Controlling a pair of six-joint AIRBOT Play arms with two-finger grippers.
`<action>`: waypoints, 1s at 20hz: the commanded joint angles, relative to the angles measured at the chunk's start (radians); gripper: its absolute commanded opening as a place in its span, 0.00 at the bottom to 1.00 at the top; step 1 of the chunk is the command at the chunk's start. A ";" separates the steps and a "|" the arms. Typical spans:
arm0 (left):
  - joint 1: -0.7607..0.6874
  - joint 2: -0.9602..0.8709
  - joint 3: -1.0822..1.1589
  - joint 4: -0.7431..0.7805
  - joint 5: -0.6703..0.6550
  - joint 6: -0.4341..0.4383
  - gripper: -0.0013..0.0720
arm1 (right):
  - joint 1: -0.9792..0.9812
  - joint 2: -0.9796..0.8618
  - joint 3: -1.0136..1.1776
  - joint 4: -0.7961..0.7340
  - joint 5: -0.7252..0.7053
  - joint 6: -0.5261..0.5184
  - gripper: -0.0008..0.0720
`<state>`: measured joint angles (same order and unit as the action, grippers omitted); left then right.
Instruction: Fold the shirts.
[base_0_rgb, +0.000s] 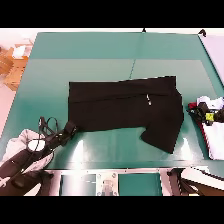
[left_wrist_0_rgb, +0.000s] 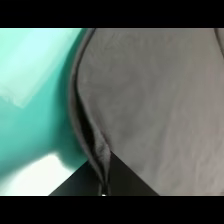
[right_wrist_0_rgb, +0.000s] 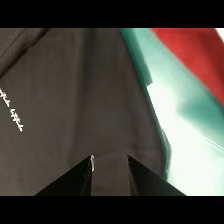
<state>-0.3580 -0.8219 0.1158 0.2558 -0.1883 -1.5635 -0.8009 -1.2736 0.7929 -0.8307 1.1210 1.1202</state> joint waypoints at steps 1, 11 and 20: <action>0.108 -0.003 0.008 0.012 -0.061 0.086 0.05 | -0.037 0.001 0.000 -0.019 0.073 0.013 0.37; 0.447 -0.003 0.064 0.097 -0.270 0.343 0.05 | -0.105 0.001 -0.217 -0.150 0.294 0.058 0.58; 0.447 -0.003 0.064 0.105 -0.322 0.343 0.05 | 0.132 0.001 -0.336 -0.108 0.056 0.050 0.58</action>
<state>0.0872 -0.8246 0.1791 0.3580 -0.4858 -1.2247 -0.7067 -1.2690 0.4679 -0.9360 1.2865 1.1725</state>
